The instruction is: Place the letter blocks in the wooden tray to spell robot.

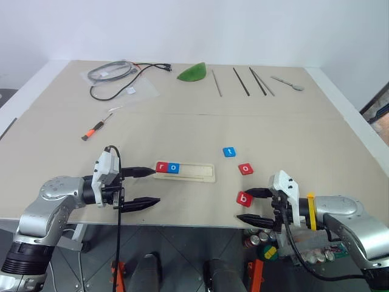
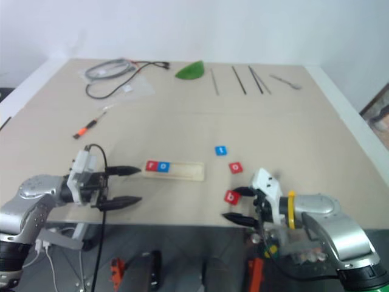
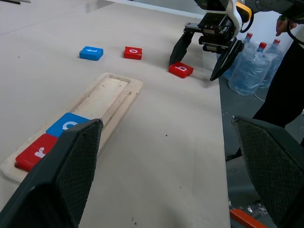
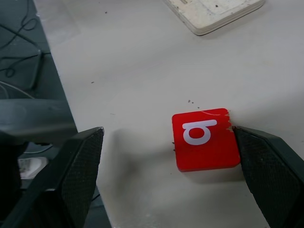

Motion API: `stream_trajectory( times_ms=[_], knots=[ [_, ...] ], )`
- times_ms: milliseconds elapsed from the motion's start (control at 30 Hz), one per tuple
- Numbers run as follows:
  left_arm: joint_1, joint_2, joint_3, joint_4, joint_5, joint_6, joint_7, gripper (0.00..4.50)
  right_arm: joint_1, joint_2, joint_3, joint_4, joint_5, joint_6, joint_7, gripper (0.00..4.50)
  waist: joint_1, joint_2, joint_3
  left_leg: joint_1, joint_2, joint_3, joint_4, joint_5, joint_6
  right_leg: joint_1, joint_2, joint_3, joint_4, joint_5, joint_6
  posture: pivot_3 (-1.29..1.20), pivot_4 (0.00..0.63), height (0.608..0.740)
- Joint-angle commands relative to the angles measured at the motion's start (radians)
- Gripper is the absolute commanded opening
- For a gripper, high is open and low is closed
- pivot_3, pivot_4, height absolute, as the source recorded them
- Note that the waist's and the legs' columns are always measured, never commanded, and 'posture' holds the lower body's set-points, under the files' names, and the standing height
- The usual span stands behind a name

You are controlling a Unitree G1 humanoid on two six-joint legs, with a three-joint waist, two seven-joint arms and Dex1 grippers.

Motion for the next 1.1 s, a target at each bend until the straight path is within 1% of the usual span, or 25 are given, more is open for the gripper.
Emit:
stream_trajectory(
  times_ms=[33,100,167,200,267,333,533,600,767,900,967,1100],
  knots=[
    [-0.008,0.014,0.042,-0.041,-0.028,-0.001,0.005,4.50,-0.003,0.016,0.013,-0.003,-0.038,-0.026,-0.043,4.19,-0.002,-0.001,-0.001,0.000,0.000,0.000,0.000,0.000,0.000,0.000,0.000,0.000,0.000,0.000,0.000,0.00,0.150,0.740],
    [-0.008,0.020,0.051,-0.043,-0.031,0.001,0.009,4.50,-0.001,0.020,0.023,0.013,-0.059,-0.062,-0.043,3.59,-0.003,-0.003,-0.002,0.001,0.000,0.000,0.000,0.000,0.000,0.000,0.000,0.000,0.000,0.000,-0.001,0.00,0.150,0.740],
    [-0.005,0.026,0.056,-0.043,-0.032,0.001,0.008,4.50,-0.004,0.026,0.017,0.017,-0.047,-0.064,-0.038,2.86,-0.003,-0.003,-0.002,0.002,0.000,0.000,0.000,0.000,0.000,0.000,0.000,0.000,0.000,0.001,-0.001,0.00,0.150,0.740],
    [-0.002,0.030,0.060,-0.042,-0.031,0.000,0.007,4.50,-0.009,0.027,0.016,0.020,-0.046,-0.064,-0.040,2.59,-0.003,-0.003,-0.002,0.002,0.000,0.000,0.000,0.000,-0.001,0.000,0.000,0.000,0.000,0.001,-0.001,0.00,0.150,0.740],
    [0.001,0.036,0.067,-0.038,-0.029,-0.002,0.006,4.50,-0.018,0.024,0.019,0.027,-0.048,-0.069,-0.035,1.83,-0.003,-0.003,-0.002,0.002,0.000,0.000,0.000,0.000,-0.001,0.000,0.000,0.000,0.000,0.001,-0.002,0.00,0.150,0.740],
    [0.003,0.042,0.076,-0.031,-0.030,-0.006,0.005,4.50,-0.027,0.021,0.022,0.033,-0.046,-0.071,-0.024,1.23,-0.003,-0.003,-0.002,0.002,0.000,0.000,0.000,0.000,-0.001,0.000,-0.001,0.000,0.000,0.001,-0.002,0.00,0.150,0.740],
    [0.006,0.050,0.088,0.001,-0.017,-0.020,-0.006,4.50,-0.070,0.016,0.038,0.061,-0.068,-0.075,-0.011,1.19,-0.003,-0.003,-0.002,0.002,0.000,0.000,0.000,0.000,-0.001,-0.001,0.000,0.000,0.000,0.001,-0.002,0.00,0.150,0.740],
    [0.009,0.048,0.089,0.010,-0.012,-0.027,-0.007,4.50,-0.108,0.023,0.032,0.072,-0.062,-0.076,-0.014,1.19,-0.004,-0.003,-0.002,0.002,0.000,0.000,0.000,0.000,-0.001,-0.001,0.000,0.000,0.000,0.001,-0.002,0.00,0.150,0.740],
    [0.023,0.041,0.083,0.022,-0.003,-0.036,-0.005,4.50,-0.287,0.060,0.002,0.084,0.018,-0.020,-0.012,1.19,-0.005,-0.003,-0.002,0.002,0.000,0.000,0.000,0.000,-0.001,-0.001,0.000,0.000,0.000,0.002,-0.002,0.00,0.150,0.740],
    [0.028,0.042,0.082,0.046,0.014,-0.054,-0.007,4.50,-0.408,0.070,0.021,0.085,0.059,0.008,0.021,1.19,-0.004,-0.003,-0.002,0.002,0.001,0.000,-0.001,0.000,-0.001,-0.001,0.000,0.000,0.000,0.002,-0.002,0.00,0.150,0.740],
    [0.021,0.043,0.091,0.077,0.021,-0.065,-0.006,4.50,-0.469,0.087,0.064,0.107,0.044,0.009,0.030,1.19,-0.001,-0.003,-0.002,0.002,0.001,0.000,-0.001,0.000,-0.001,-0.001,0.000,0.000,0.000,0.001,-0.002,0.00,0.150,0.740],
    [-0.012,0.041,0.109,0.153,0.033,-0.097,0.002,4.50,-0.610,0.168,0.228,0.219,-0.077,-0.029,0.044,1.19,-0.006,-0.003,-0.002,0.001,0.001,0.001,-0.001,0.000,0.000,-0.003,0.000,0.000,0.000,0.002,-0.002,0.00,0.150,0.740]
  ],
)
